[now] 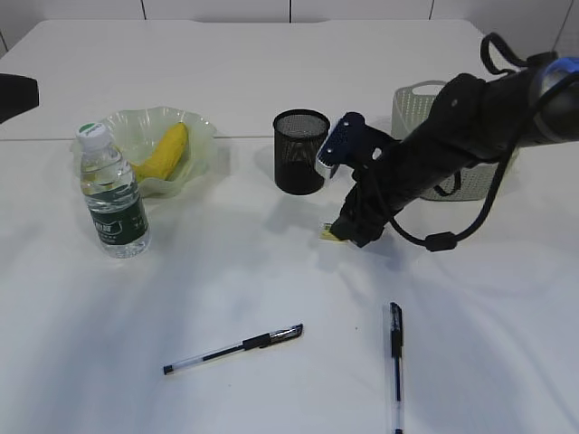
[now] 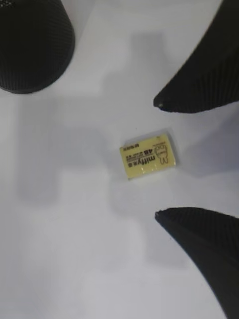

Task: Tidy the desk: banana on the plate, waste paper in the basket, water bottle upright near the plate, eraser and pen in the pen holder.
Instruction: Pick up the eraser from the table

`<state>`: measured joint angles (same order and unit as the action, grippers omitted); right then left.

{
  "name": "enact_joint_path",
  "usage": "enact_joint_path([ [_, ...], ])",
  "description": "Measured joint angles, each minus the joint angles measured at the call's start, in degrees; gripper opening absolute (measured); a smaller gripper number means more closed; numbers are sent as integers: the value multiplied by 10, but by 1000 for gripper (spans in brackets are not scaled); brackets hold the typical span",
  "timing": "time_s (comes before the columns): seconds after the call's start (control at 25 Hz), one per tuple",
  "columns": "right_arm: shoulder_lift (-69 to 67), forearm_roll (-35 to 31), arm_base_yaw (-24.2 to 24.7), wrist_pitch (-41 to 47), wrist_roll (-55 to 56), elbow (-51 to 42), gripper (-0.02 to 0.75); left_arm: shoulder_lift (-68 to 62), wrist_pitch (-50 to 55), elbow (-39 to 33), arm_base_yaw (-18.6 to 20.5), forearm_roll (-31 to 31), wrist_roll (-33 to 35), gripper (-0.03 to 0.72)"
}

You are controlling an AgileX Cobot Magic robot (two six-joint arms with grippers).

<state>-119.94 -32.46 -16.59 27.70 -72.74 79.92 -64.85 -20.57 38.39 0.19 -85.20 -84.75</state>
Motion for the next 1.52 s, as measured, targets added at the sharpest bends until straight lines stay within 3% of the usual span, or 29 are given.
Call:
enact_joint_path([
  [1.32,-77,-49,0,-18,-55,47,393,0,-16,0,0,-24,-5,561],
  [1.52,-77,-52,0,-2,-56,47,289,0,-16,0,0,-25,-5,556],
])
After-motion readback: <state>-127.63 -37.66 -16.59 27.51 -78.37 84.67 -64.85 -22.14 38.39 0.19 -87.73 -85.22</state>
